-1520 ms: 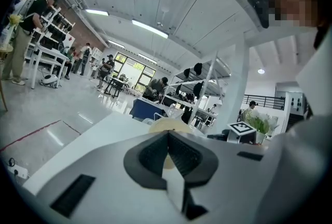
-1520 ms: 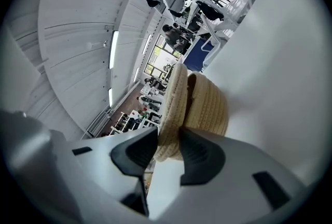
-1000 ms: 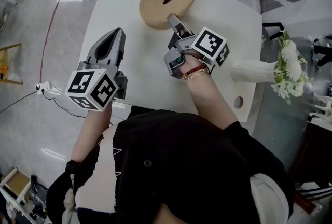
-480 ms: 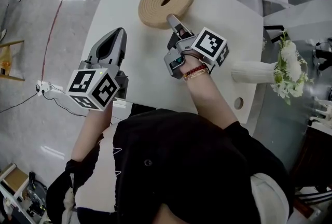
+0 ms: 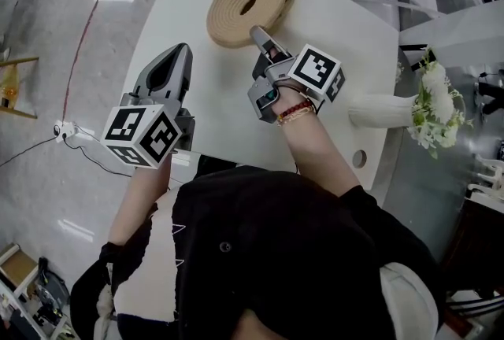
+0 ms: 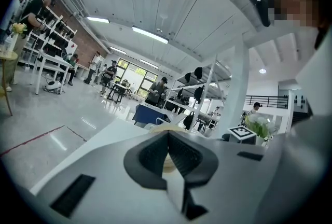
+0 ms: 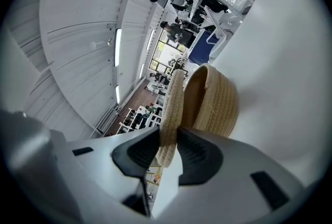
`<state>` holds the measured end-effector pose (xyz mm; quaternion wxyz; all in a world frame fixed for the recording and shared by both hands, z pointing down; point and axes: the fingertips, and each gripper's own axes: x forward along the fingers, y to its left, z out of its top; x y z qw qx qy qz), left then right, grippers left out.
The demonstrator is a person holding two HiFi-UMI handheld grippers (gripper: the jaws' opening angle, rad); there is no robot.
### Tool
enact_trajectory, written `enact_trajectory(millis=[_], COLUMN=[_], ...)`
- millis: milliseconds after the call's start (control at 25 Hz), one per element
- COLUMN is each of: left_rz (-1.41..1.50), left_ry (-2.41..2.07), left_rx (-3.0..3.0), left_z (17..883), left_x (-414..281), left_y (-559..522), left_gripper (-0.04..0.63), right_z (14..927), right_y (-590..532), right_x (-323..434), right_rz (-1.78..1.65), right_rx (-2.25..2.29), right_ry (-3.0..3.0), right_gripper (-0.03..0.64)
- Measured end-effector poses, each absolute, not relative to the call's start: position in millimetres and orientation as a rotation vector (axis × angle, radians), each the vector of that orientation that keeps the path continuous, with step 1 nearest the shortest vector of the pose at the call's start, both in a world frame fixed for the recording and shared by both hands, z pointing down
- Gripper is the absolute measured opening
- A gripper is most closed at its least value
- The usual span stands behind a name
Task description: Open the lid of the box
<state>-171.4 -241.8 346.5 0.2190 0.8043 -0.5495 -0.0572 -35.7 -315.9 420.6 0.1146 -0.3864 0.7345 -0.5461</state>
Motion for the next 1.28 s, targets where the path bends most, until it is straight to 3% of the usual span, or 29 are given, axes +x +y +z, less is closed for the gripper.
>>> enact_trajectory(millis=[1280], left_rz=[-0.162], left_ry=[-1.598], left_rx=[2.180], left_z=[340.6], left_x=[-171.0], left_y=[-194.3], left_gripper=[0.011], right_z=[423.7], right_y=[-273.2], right_x=[-44.9], right_rz=[-1.651], right_rx=[-1.029], right_ry=[2.220], right_gripper=[0.104])
